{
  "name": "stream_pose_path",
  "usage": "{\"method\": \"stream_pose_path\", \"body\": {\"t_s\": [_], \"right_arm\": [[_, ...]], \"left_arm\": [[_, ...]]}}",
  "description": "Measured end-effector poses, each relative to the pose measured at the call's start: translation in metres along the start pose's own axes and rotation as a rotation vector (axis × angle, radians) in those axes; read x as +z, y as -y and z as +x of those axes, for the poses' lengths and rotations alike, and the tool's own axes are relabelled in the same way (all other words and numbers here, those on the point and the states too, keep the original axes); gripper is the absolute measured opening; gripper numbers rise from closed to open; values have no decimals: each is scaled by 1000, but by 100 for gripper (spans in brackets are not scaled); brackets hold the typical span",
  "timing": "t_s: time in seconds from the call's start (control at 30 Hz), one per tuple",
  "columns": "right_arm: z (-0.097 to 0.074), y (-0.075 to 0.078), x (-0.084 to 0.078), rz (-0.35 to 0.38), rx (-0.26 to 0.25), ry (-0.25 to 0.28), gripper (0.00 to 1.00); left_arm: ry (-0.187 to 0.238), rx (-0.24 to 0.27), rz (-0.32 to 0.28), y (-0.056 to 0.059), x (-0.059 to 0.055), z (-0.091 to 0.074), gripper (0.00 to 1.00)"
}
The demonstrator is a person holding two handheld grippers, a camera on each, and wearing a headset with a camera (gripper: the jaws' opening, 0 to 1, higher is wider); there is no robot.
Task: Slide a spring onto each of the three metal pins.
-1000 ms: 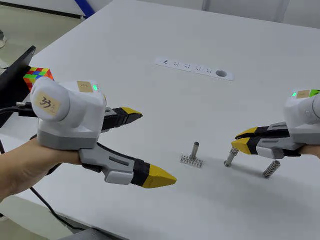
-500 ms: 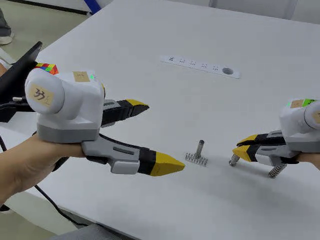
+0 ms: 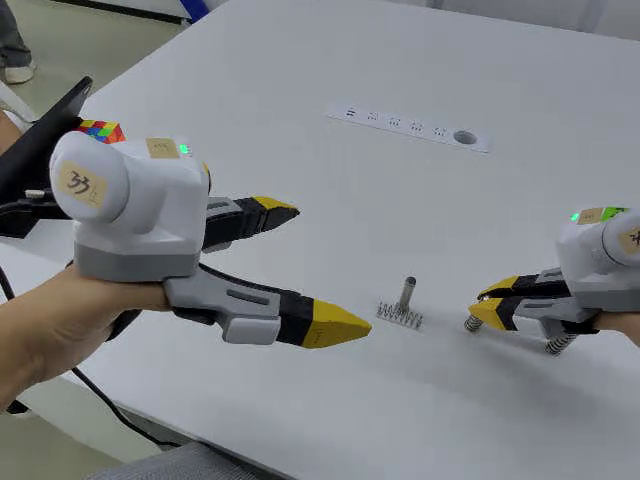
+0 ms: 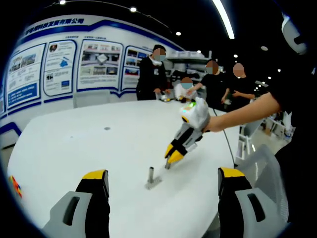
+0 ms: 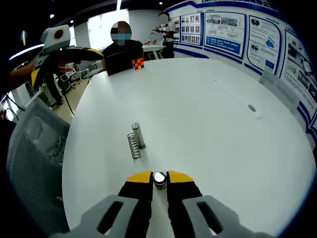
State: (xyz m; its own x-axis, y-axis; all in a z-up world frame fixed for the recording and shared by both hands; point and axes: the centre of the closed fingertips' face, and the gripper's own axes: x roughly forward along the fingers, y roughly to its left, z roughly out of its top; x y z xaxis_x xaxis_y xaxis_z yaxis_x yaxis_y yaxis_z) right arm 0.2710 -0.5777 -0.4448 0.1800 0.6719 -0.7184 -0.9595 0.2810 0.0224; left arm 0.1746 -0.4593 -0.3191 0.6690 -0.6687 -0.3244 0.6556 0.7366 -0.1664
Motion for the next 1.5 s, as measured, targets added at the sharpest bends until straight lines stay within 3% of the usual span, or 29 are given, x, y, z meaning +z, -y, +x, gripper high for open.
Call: {"method": "stream_pose_path", "body": {"t_s": [0.43, 0.73, 0.9, 1.13, 1.5], "right_arm": [[-2, -5, 1, -26, 5, -9, 16], [-13, 4, 22, -69, -47, 40, 18], [-17, -3, 42, -79, -40, 88, 18], [-4, -25, 52, -136, 15, 84, 18], [23, -39, 41, -193, 59, 13, 18]], "left_arm": [[-2, 2, 10, 2, 3, -2, 93], [-10, -2, 20, 4, 2, -1, 93], [-11, 3, 20, 3, 1, -3, 93], [-15, 6, 21, 2, 0, -4, 93], [-26, 15, 22, -3, -5, -7, 92]]}}
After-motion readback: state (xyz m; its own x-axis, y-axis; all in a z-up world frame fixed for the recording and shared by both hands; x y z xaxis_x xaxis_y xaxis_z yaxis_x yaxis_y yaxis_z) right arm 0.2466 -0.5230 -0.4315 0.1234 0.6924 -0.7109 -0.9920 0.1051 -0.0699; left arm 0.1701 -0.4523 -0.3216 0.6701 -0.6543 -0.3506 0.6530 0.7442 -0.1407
